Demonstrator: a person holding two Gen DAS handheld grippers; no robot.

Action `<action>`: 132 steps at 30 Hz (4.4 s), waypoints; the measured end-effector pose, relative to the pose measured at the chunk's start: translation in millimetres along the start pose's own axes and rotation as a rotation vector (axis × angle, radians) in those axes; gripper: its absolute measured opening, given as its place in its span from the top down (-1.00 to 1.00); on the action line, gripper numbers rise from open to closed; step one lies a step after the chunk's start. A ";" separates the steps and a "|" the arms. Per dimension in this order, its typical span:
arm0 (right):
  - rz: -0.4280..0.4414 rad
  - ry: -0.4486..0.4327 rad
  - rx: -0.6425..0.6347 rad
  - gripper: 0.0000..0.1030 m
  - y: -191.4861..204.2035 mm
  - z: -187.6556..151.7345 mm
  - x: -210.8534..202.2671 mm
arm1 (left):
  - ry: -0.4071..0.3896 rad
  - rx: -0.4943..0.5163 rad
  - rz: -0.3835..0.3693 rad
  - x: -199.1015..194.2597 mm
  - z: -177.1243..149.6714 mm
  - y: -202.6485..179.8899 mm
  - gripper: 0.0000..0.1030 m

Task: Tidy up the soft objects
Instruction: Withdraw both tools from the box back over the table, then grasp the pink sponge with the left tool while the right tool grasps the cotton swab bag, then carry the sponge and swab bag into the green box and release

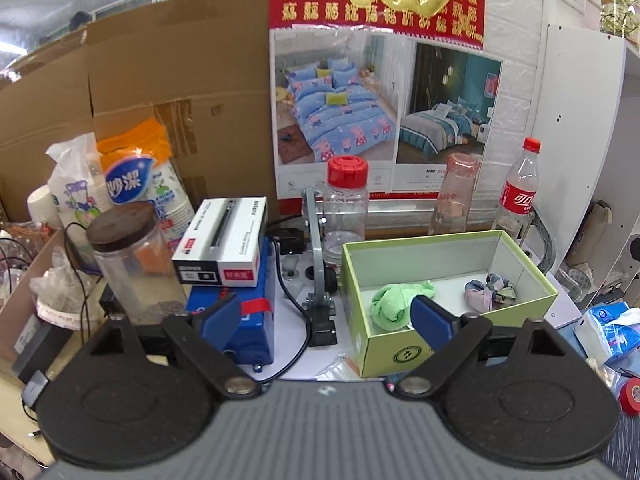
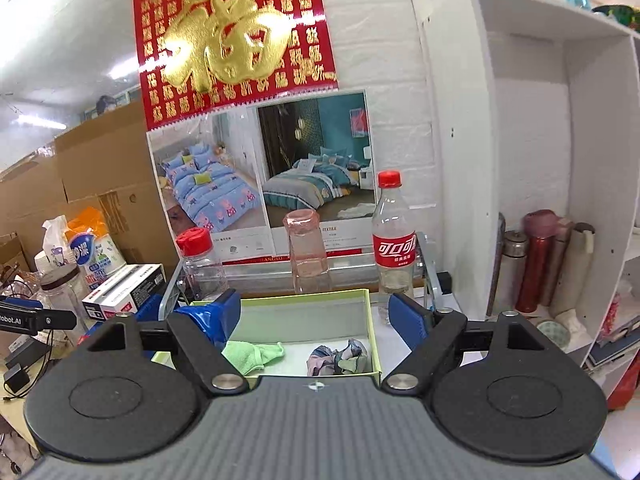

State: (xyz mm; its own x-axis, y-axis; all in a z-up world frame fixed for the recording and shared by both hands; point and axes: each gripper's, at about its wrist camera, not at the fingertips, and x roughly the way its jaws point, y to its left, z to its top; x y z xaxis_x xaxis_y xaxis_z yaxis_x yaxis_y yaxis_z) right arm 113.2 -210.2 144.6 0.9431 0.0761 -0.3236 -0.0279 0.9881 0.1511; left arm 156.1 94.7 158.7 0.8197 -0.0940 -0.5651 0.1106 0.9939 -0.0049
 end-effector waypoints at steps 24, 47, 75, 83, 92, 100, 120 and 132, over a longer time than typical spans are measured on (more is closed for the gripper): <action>-0.056 0.065 0.047 -0.35 -38.2 -125.7 -80.2 | 0.056 -0.001 0.102 -28.3 -130.0 28.3 -0.95; -0.126 0.245 -0.044 -0.36 -51.0 -150.7 -14.6 | 0.241 0.062 0.182 35.7 -202.4 38.4 -0.98; -0.188 0.392 -0.053 -0.37 -72.7 -157.3 32.1 | 0.211 0.127 0.198 25.3 -195.0 38.7 -0.98; -0.196 0.396 -0.048 -0.41 -73.8 -174.9 45.9 | 0.182 0.247 0.156 22.6 -204.3 35.2 -0.98; -0.212 0.366 -0.042 -0.47 -73.5 -180.8 42.3 | 0.162 0.255 -0.036 13.7 -208.9 33.4 -0.98; -0.226 0.374 -0.037 -0.52 -72.0 -178.1 47.5 | 0.173 0.301 -0.097 14.6 -217.0 14.2 -0.98; -0.176 0.291 -0.051 0.36 -74.2 -182.9 34.3 | 0.283 0.073 -0.102 31.0 -209.2 35.8 0.23; -0.034 0.119 -0.049 0.41 -49.6 -114.9 -8.0 | 0.157 0.067 -0.131 38.8 -73.5 15.5 0.23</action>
State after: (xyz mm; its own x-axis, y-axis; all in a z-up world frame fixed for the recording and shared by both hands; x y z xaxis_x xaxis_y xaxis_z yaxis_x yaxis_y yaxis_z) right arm 69.1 -244.5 32.4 0.8978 0.0549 -0.4370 -0.0157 0.9955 0.0929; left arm 148.4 110.8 76.0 0.6987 -0.2067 -0.6849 0.2520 0.9671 -0.0347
